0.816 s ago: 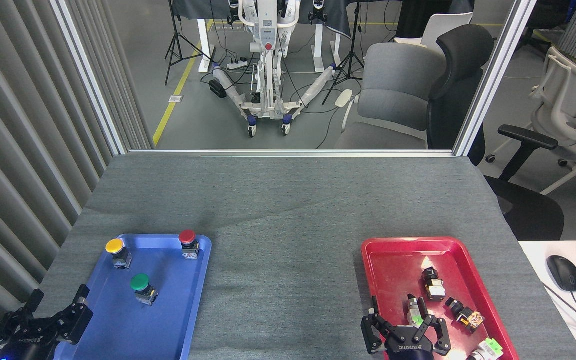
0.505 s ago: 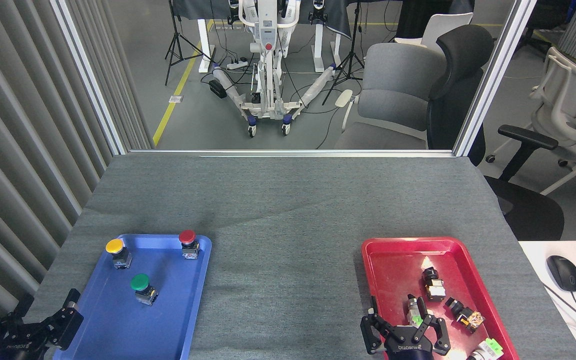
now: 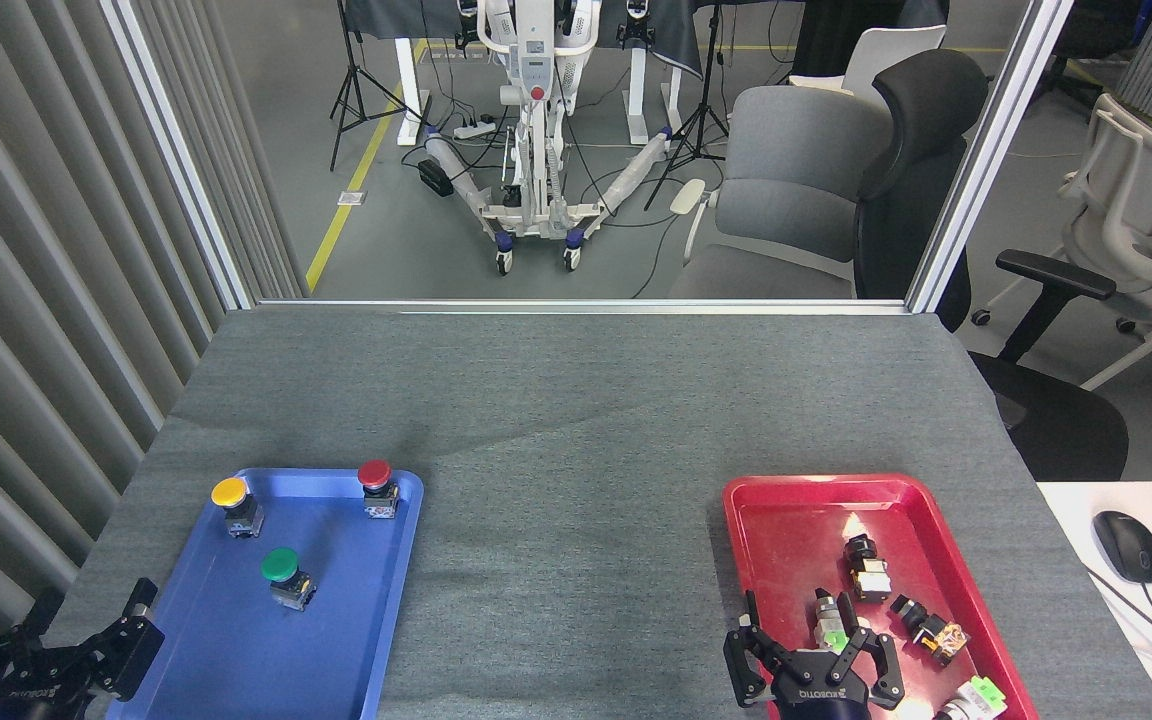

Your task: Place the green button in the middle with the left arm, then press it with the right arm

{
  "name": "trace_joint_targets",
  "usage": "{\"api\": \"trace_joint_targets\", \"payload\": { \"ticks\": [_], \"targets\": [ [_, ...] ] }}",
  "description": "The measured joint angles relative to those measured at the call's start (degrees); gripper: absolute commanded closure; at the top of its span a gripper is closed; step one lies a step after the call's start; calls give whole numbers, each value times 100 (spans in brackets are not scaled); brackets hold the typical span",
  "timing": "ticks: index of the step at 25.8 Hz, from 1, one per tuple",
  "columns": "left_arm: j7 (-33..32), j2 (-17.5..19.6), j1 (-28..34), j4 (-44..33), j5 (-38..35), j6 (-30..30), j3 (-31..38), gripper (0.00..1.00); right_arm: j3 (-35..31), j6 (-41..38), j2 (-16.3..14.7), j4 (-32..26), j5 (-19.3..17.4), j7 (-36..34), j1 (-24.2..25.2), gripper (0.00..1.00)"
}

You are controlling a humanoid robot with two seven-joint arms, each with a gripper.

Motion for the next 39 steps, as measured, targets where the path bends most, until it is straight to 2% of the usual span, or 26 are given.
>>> {"api": "trace_joint_targets", "payload": {
  "ticks": [39],
  "targets": [
    [257,19,-36,236,-58,-42,-41,1,-9,7,-19,0,0,-9,-1,0]
  ]
}}
